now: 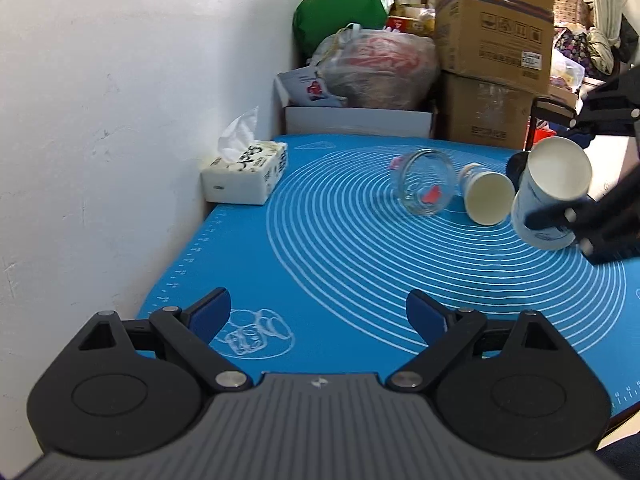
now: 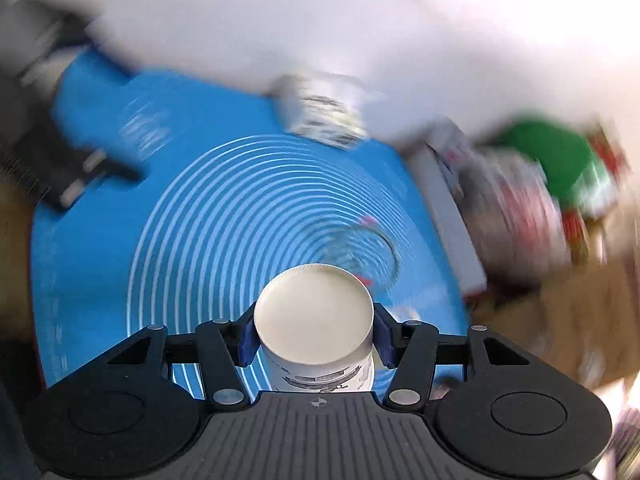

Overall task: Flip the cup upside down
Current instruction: 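Rotate the white cup with the right tool, rim down, and lower it, then set the cup upside down on the mat and open the right tool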

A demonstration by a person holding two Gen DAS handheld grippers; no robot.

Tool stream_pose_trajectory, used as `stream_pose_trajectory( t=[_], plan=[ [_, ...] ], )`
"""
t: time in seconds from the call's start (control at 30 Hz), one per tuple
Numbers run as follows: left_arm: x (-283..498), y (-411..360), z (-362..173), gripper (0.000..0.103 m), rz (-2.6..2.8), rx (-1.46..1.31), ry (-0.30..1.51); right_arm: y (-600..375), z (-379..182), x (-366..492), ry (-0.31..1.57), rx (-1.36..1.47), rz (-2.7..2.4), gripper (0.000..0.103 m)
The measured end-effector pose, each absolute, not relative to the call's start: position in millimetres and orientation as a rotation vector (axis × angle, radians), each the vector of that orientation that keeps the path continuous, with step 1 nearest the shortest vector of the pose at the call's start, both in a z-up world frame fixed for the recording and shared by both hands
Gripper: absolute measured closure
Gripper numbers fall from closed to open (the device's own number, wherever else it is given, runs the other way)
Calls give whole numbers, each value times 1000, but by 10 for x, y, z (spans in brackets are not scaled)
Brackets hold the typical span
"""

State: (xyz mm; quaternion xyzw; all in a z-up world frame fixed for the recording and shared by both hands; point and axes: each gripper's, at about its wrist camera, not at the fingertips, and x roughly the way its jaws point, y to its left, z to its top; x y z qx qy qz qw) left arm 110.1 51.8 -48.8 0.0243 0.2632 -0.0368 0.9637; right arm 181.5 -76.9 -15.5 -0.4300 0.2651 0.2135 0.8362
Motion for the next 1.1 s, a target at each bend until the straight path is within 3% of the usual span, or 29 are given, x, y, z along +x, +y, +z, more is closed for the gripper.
stream_pose_trajectory(
  t=[0.27,0.63,0.93,1.0,1.1],
  plan=[
    [1137,366,-503,9,-94,48,534,-1599,-236,1987,683,-140,298,52],
    [1194,216,-556,9,-94,72,545,-1765,-610,2039,694,-5,210,50],
    [1188,139,-507,9,-107,79,547,-1859,-540,1945,683,26,172,20],
    [1148,102,-475,9,-118,89,540,-1890,-492,1882,680,40,156,4],
    [1067,37,-437,9,-129,116,529,-1918,-413,1723,673,46,128,0]
  ],
)
